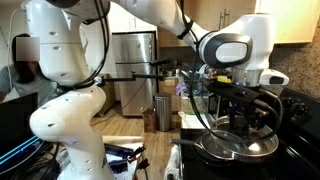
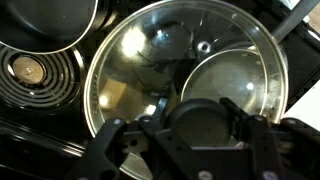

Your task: Transfer the lid from the pan to the pot

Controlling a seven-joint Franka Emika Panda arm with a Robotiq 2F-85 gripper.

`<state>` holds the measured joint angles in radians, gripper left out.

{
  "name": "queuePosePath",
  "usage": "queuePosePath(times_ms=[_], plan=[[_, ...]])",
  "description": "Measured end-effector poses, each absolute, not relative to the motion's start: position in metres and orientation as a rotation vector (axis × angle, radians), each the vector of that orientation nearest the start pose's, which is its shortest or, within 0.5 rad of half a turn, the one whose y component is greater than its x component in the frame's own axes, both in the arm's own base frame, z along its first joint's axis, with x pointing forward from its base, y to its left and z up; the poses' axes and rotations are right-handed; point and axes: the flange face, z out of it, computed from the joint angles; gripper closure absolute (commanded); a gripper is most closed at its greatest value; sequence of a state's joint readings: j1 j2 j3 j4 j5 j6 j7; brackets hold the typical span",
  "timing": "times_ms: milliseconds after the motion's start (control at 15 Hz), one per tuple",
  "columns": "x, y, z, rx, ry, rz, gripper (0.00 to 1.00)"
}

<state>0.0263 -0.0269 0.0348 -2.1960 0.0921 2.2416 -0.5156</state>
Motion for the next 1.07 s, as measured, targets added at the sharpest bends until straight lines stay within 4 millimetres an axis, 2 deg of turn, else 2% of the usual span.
queuePosePath(times_ms=[67,133,333,533,800,1067], plan=[[0.530,0.034,0.407,-2.982,-0.793,-0.149,0.44],[0.528,0.034,0.410,-2.982,-0.794,-0.156,0.69],[0.528,0.035,0.405,-2.992,-0.791,-0.140,0.69],[0.532,0.024,0.387,-3.033,-0.663,-0.082,0.69],[0.542,-0.024,0.370,-3.075,-0.457,-0.043,0.69],[0.547,-0.074,0.368,-3.105,-0.243,-0.047,0.69]])
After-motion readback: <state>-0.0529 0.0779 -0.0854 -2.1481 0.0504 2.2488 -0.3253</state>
